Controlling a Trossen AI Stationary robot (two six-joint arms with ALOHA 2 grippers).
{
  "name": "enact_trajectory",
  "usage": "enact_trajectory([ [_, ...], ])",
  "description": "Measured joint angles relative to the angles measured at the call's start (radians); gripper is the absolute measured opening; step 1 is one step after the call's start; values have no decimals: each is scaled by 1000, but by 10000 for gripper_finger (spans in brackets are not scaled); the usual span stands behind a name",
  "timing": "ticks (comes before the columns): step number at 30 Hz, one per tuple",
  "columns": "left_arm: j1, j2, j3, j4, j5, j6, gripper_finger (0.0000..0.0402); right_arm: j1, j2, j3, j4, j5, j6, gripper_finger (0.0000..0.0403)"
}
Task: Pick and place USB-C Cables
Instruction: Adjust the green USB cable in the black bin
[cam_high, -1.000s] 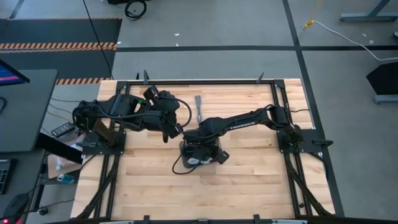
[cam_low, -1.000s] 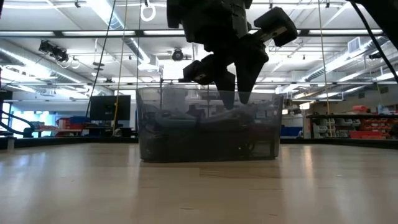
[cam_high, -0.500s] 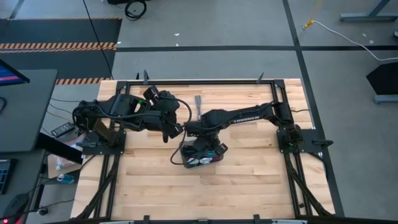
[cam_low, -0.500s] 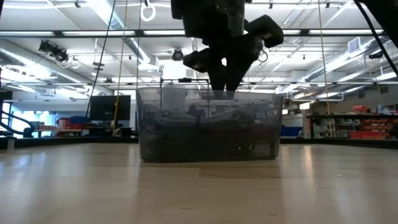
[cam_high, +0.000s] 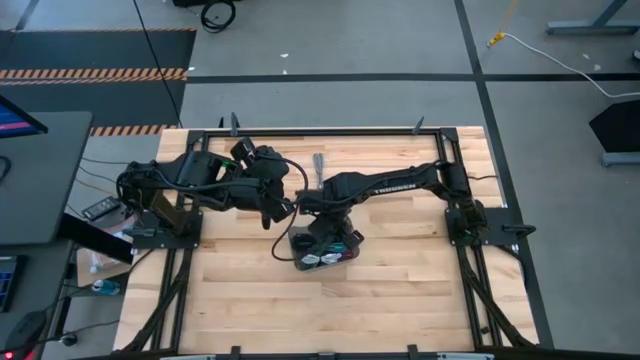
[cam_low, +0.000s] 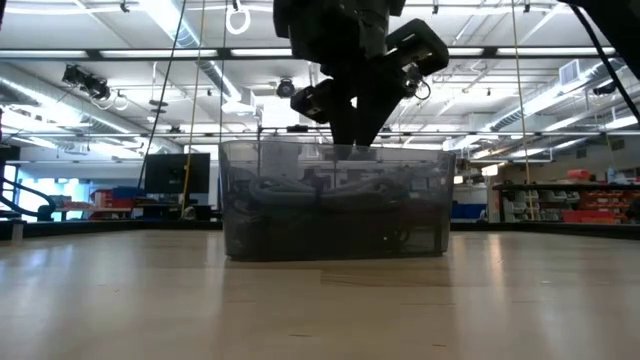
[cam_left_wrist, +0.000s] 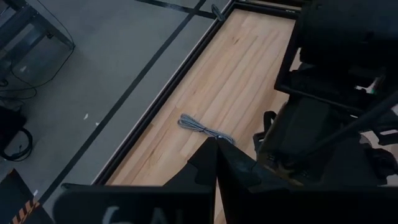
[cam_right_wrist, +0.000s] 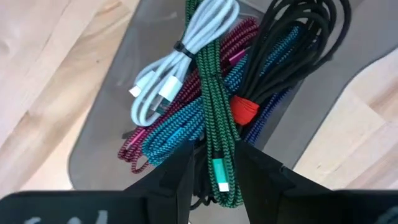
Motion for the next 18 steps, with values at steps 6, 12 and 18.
enact_trajectory([
  [6,0,0,0,0,0,0,13,-16,1,-68,32,16,-17,122],
  [12,0,0,0,0,0,0,13,-18,1,-113,84,17,-55,122],
  [18,0,0,0,0,0,0,13,-19,1,-149,155,17,-63,122],
])
